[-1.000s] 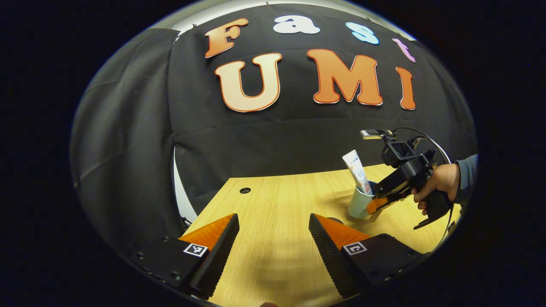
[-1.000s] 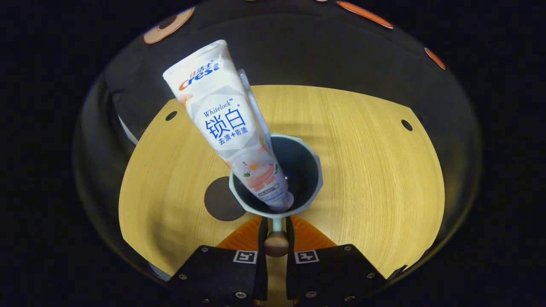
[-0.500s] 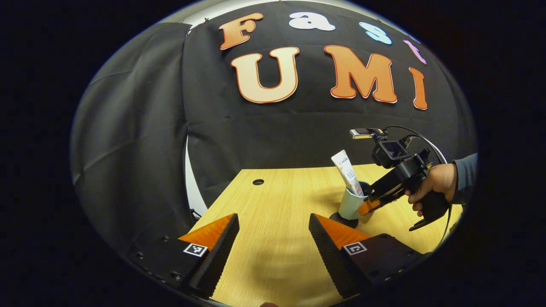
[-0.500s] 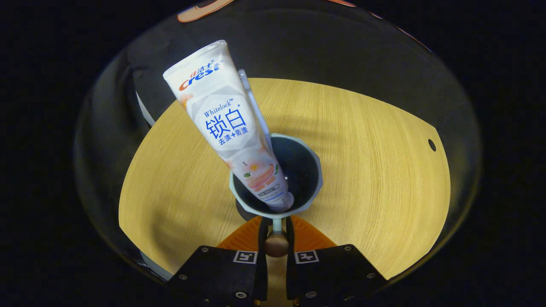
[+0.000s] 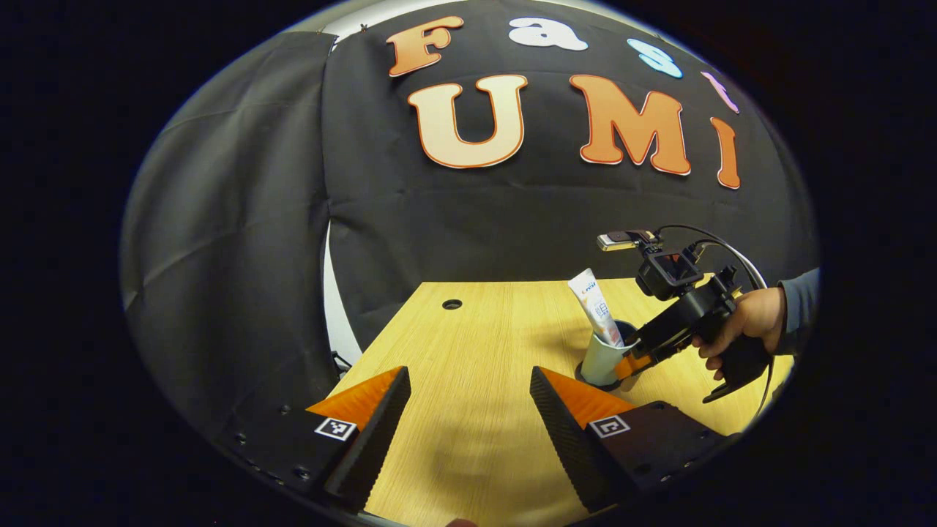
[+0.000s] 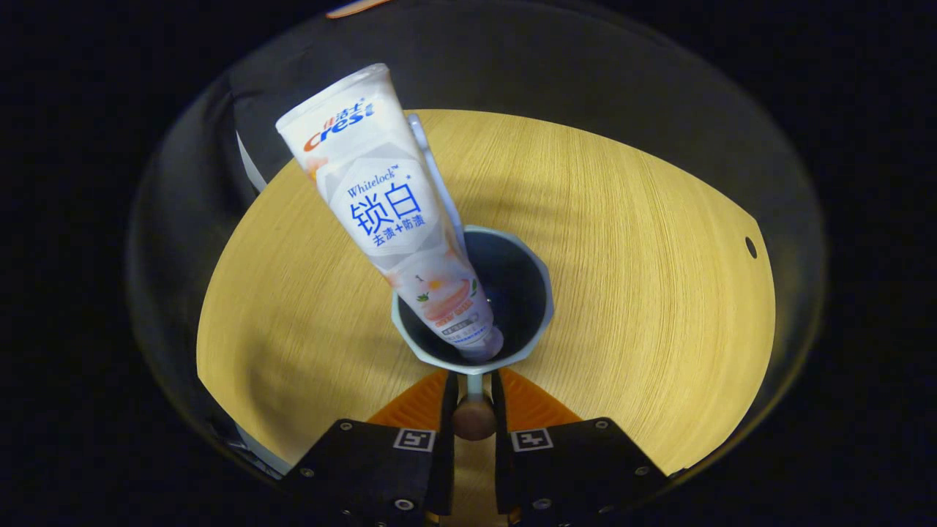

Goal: Put the toothbrush and toothpaste on the desktop into the cup, then pick up the cup and place it on the coaster on the desktop.

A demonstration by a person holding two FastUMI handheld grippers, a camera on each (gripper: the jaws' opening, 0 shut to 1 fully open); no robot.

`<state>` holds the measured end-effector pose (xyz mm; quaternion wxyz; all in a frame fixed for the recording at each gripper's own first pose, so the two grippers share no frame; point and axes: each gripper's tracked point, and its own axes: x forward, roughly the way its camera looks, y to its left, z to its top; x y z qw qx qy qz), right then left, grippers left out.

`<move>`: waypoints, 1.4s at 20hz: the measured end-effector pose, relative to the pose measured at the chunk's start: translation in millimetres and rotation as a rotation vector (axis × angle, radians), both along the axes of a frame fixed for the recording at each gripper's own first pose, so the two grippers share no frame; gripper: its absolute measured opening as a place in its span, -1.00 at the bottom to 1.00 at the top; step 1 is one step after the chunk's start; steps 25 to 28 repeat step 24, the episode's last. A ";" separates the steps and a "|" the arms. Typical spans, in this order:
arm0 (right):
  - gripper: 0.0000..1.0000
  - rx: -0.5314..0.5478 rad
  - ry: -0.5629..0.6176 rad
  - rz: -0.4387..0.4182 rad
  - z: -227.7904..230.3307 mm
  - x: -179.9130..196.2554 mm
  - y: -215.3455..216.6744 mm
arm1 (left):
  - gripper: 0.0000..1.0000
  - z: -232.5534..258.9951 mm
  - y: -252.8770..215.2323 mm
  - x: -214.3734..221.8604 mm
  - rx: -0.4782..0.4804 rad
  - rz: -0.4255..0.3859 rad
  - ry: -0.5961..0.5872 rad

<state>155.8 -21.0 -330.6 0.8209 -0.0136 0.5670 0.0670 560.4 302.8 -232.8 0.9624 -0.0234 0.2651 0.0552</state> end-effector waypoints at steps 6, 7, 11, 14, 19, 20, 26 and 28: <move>0.12 0.078 -0.148 -0.030 39.9 -4.2 -10.0 | 0.97 6.0 -11.1 8.1 -0.014 -0.074 -0.016; 0.42 0.094 -0.179 -0.044 48.0 -6.2 -12.8 | 0.98 6.3 -14.2 11.6 -0.026 -0.088 -0.019; 0.82 0.151 -0.308 -0.129 82.8 -22.8 -38.1 | 0.97 23.0 -28.9 23.3 -0.071 -0.139 -0.048; 0.92 0.149 -0.436 -0.172 112.4 -35.4 -65.6 | 0.98 42.4 -45.0 34.0 -0.094 -0.185 -0.089; 0.95 0.148 -0.656 -0.215 179.5 -52.1 -112.0 | 0.98 90.8 -78.0 43.2 -0.085 -0.237 -0.181; 0.95 0.138 -0.702 -0.210 194.3 -56.2 -122.5 | 0.98 100.2 -85.4 43.8 -0.083 -0.239 -0.194; 0.94 0.100 -0.849 -0.157 256.4 -73.5 -155.6 | 0.98 136.9 -116.1 36.3 -0.080 -0.205 -0.261; 0.94 0.100 -0.849 -0.157 256.4 -73.5 -155.6 | 0.98 136.9 -116.1 36.3 -0.080 -0.205 -0.261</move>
